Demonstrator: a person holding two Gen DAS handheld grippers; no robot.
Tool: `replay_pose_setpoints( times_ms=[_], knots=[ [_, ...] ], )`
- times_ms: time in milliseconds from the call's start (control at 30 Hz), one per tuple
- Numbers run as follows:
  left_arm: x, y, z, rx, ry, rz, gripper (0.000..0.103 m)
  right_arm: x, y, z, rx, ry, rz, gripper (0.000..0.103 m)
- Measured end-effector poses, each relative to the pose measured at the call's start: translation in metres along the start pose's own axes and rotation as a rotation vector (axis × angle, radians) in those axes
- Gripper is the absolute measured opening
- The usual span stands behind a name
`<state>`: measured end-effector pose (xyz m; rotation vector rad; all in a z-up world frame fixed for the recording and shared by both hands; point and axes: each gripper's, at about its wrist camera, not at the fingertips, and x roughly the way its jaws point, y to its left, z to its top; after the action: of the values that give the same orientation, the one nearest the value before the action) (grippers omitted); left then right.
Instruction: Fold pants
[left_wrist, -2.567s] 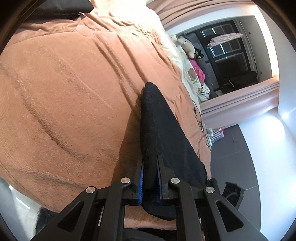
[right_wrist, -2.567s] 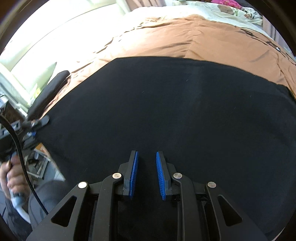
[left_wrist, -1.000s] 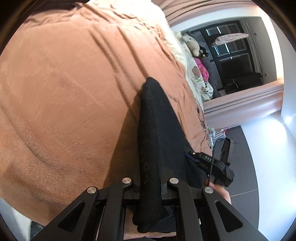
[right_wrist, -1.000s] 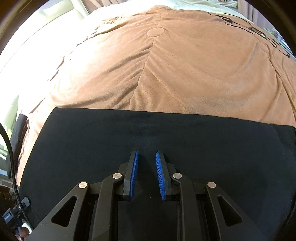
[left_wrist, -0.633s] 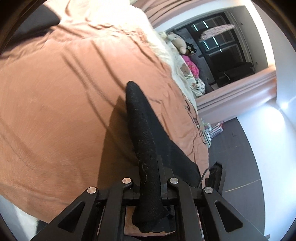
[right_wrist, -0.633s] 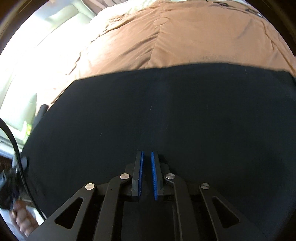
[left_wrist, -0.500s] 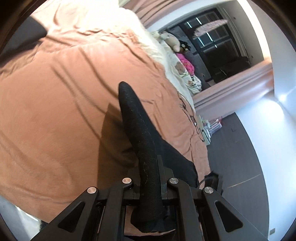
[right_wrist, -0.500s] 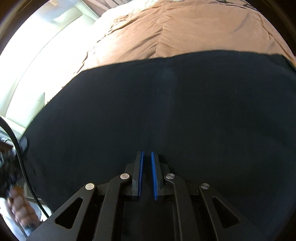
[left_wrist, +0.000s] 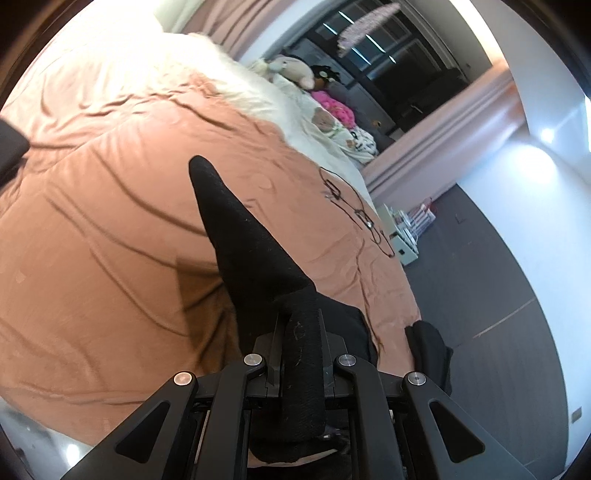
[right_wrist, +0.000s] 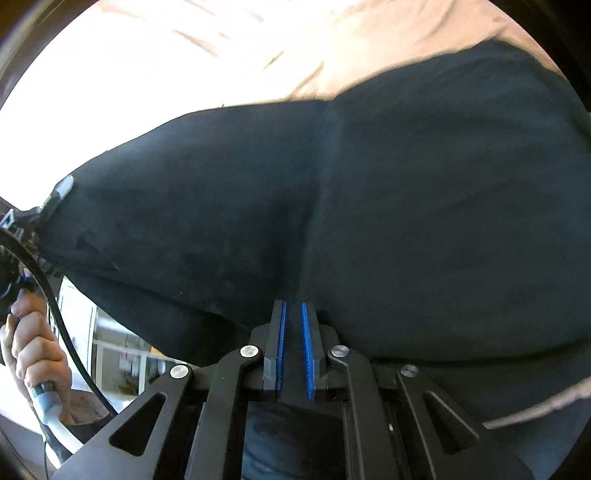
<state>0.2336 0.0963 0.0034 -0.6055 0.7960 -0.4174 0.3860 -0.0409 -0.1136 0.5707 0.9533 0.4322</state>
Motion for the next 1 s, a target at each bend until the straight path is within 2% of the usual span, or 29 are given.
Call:
replay_pose_setpoints(
  times_ms=[167,200,267,300,333,367,633,833,1000],
  knots=[
    [0.015,-0.040,0.000,0.063,0.024,-0.005,0.010,-0.060,-0.026,-0.001,0.016,-0.099,0.006,0.006],
    [0.020,-0.049,0.000,0.076,0.030,-0.008,0.010,-0.069,-0.030,-0.002,0.022,-0.114,0.005,0.009],
    [0.029,-0.066,-0.003,0.100,0.042,-0.010,0.010,-0.092,-0.041,-0.007,0.034,-0.148,0.008,0.030],
    [0.034,-0.073,-0.004,0.110,0.051,-0.014,0.010,-0.101,-0.047,-0.007,0.036,-0.168,0.008,0.054],
    [0.039,-0.080,-0.006,0.121,0.058,-0.015,0.010,-0.109,-0.050,-0.010,0.035,-0.190,0.008,0.071],
    [0.041,-0.086,-0.009,0.130,0.063,-0.014,0.010,-0.120,-0.055,-0.012,0.036,-0.216,0.001,0.073],
    [0.078,-0.122,-0.024,0.185,0.120,-0.019,0.010,-0.177,-0.088,-0.045,0.067,-0.288,0.009,0.080],
    [0.103,-0.147,-0.038,0.218,0.165,-0.021,0.010,-0.190,-0.100,-0.068,0.103,-0.314,0.020,0.080],
    [0.140,-0.164,-0.056,0.235,0.236,-0.028,0.010,-0.210,-0.109,-0.086,0.132,-0.334,0.019,0.080]
  ],
)
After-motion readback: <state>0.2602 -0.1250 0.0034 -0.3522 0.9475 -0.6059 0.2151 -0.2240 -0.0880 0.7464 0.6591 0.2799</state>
